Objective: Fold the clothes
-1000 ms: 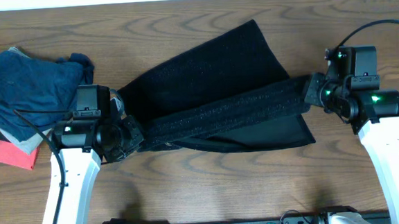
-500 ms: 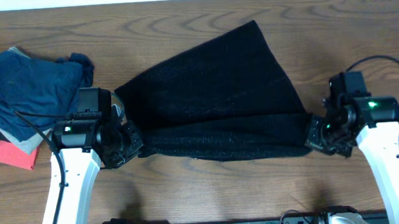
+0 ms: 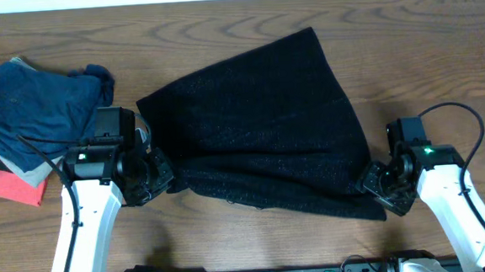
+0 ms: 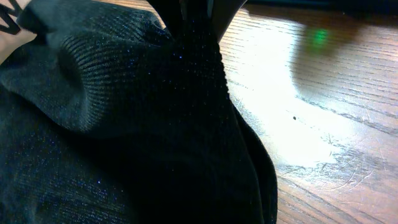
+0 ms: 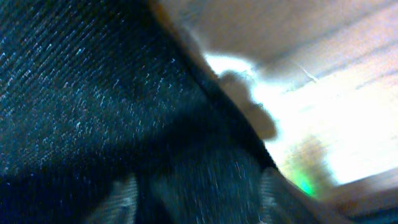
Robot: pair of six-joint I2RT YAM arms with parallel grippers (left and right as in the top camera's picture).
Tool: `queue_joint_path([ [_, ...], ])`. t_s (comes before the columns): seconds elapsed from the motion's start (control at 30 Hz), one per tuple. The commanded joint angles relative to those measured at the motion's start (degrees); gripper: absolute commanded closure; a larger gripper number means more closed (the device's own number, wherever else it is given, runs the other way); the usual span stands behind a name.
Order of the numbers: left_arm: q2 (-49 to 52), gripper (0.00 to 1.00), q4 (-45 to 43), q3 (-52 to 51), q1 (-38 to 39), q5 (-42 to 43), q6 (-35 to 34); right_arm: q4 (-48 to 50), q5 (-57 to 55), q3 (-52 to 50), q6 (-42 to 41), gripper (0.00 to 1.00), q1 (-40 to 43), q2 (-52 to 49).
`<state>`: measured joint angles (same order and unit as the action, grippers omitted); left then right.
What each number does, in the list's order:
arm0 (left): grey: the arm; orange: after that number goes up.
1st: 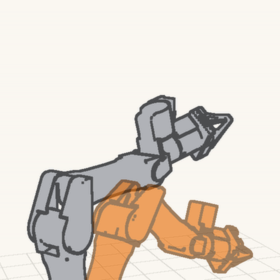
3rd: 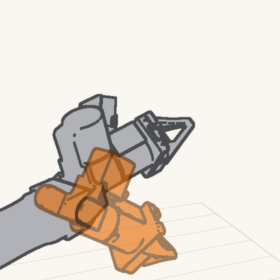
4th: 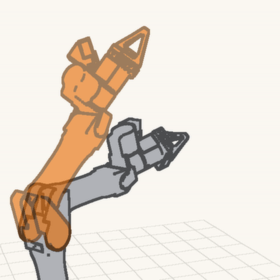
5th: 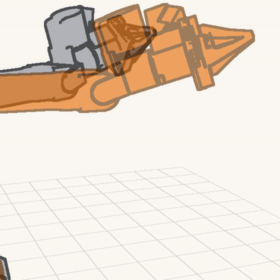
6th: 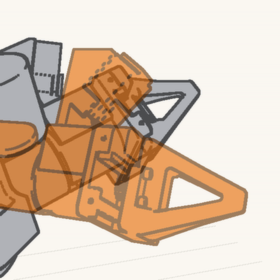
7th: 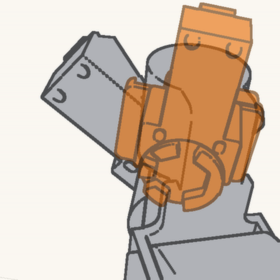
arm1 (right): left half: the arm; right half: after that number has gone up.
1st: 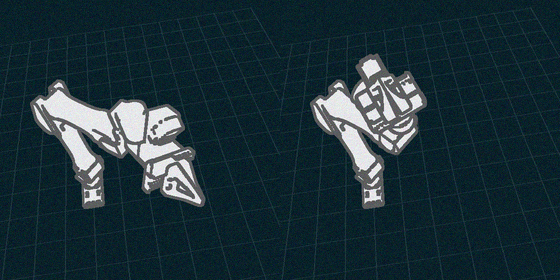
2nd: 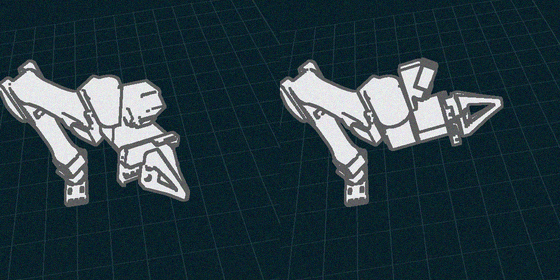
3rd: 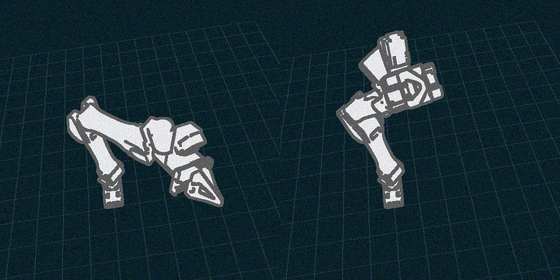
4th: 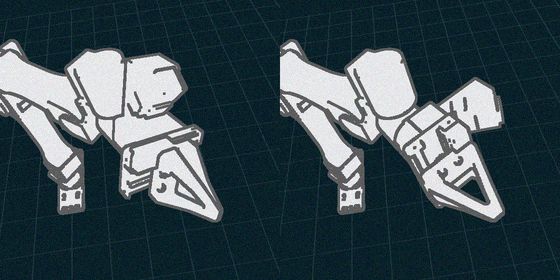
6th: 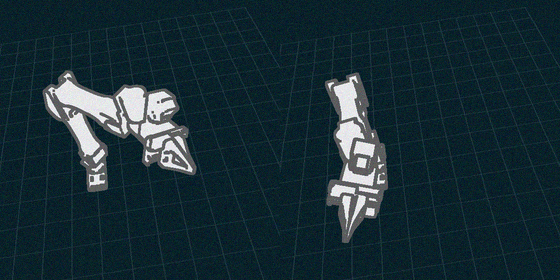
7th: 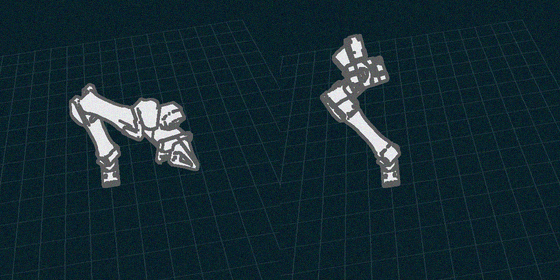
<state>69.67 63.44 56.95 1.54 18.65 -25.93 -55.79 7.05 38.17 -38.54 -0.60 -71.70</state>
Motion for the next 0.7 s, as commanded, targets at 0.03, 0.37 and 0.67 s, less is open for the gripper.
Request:
queue_joint_path([
  [0.03,-0.1,0.94,0.1,0.5,-0.5,-1.8,-0.7,1.8,-0.9,-2.7,-4.0,0.27,0.4,0.5],
  [0.37,0.0,0.94,0.1,0.3,-0.5,-1.8,0.4,11.1,-0.4,-5.0,-5.4,0.26,0.4,0.6],
  [0.67,0.0,0.94,0.2,0.3,-0.5,-1.8,0.4,17.6,-2.7,-5.0,0.1,0.22,0.4,0.5],
])
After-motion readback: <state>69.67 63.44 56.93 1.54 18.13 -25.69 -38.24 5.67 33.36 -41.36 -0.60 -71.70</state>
